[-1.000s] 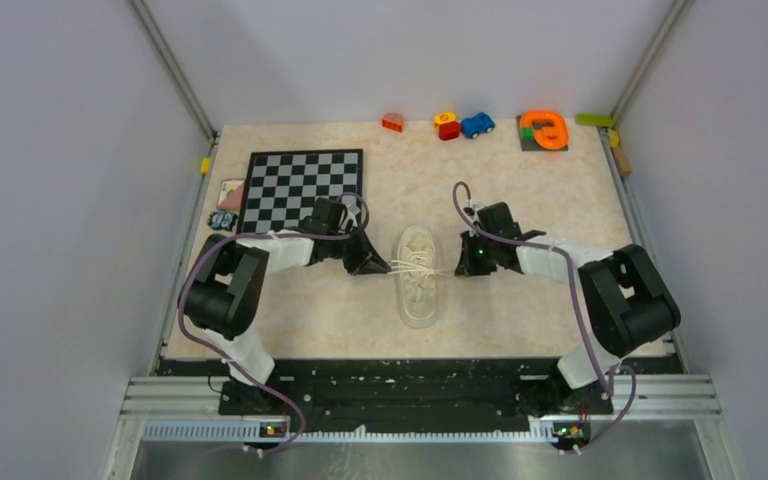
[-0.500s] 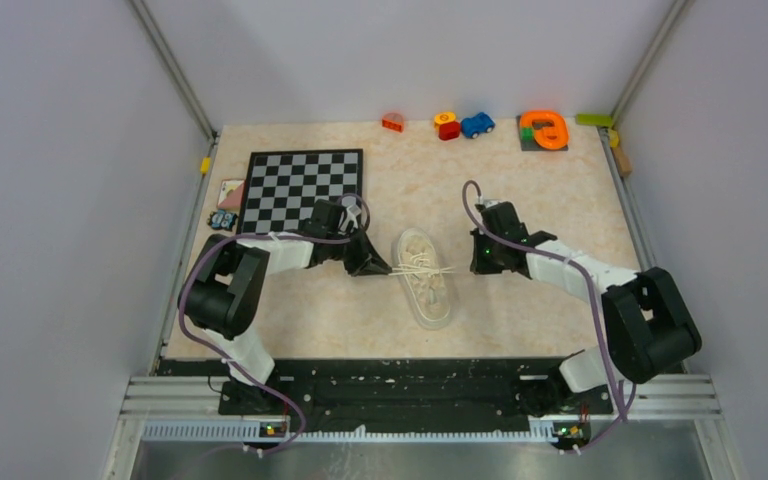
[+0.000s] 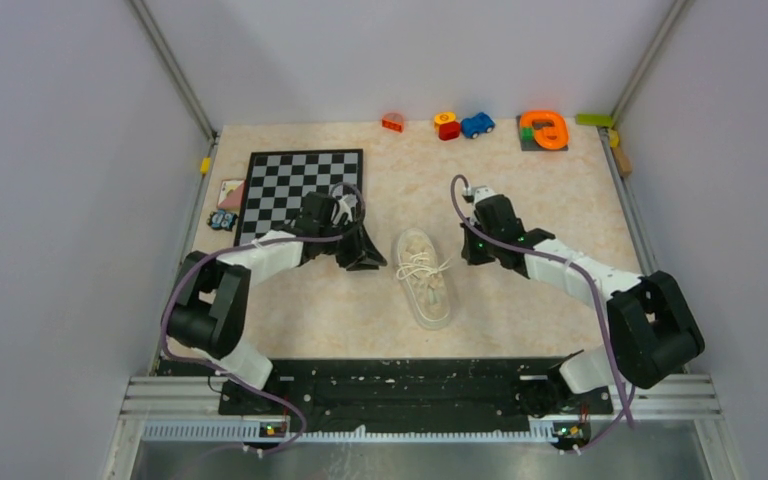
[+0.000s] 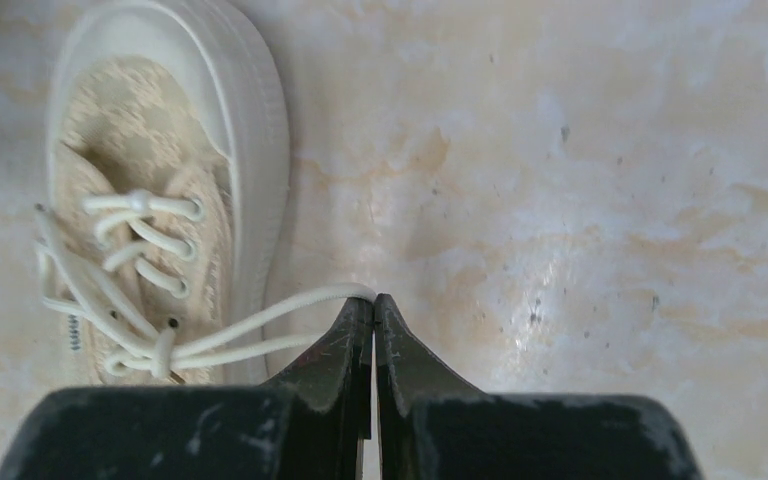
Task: Tie the shoes
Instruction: Tie the shoelace on the shoe.
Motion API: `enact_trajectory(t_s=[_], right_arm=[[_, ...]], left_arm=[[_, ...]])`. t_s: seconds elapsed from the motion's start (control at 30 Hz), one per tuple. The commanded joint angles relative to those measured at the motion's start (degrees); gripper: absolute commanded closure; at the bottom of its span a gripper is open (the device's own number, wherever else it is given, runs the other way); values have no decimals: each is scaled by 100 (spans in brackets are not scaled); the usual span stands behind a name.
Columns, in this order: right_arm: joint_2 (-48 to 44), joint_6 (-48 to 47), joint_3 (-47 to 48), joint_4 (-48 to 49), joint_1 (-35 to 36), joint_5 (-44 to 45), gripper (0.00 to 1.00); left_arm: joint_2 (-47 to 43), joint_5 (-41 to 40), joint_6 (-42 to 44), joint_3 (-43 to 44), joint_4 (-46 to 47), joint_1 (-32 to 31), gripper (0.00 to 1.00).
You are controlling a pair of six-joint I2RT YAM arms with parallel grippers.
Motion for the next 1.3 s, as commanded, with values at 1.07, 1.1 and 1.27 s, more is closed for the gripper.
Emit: enact_trajectory(t_s=[1.07,1.1,1.27], right_arm=[[-2239,635,-1057,969,-418,-2434,60],[-2286,641,-1187,1137,-418,-2484,60],[-2503,753,-1783,2018,-388,-2585,62]], left_arm=[[1191,1824,5298,2281,-277,-1254,43],[1293,1857,5312,2398,-362,-1268,44],[1555,2126,5336,2672,-497,-1318,48]])
